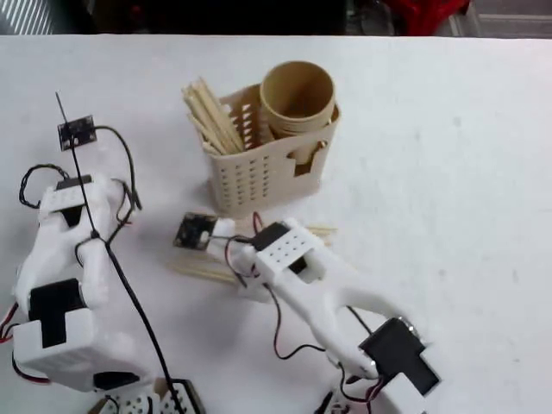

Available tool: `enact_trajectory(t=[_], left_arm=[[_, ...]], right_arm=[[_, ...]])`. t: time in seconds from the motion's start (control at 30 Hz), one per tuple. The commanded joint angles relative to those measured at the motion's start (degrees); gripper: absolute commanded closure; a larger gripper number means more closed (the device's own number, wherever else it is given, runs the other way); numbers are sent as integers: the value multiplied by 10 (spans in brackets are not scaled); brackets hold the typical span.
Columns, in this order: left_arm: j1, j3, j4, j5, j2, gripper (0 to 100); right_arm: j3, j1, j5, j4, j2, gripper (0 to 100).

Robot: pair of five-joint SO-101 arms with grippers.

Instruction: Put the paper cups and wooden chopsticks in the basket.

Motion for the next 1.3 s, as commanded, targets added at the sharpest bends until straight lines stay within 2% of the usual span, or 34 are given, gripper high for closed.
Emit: enact_trajectory(t=[0.0,0.2,0.3,0.47,0.7,0.97,1.07,1.2,1.27], left_arm=[[3,-5,-13,4,-2,831],[3,-5,-13,4,-2,831],[4,-5,-13,4,-2,831],[4,-5,-13,4,-2,831],[4,-5,-13,4,-2,831],[4,-4,-13,4,-2,831],[4,-4,-13,4,-2,831],[4,-4,-13,4,-2,831],[4,-4,-13,4,-2,831]], right_arm=[[-9,42,-8,3,-55,983],[9,65,-7,30,-158,981],[33,22,-7,32,-176,954],[49,-68,-3,-6,-153,807],[46,-102,-2,-138,-68,911],[43,-101,-1,-141,5,837],[43,-98,-2,-141,7,865],[43,-98,-5,-137,6,991],[43,-97,-6,-126,6,971]])
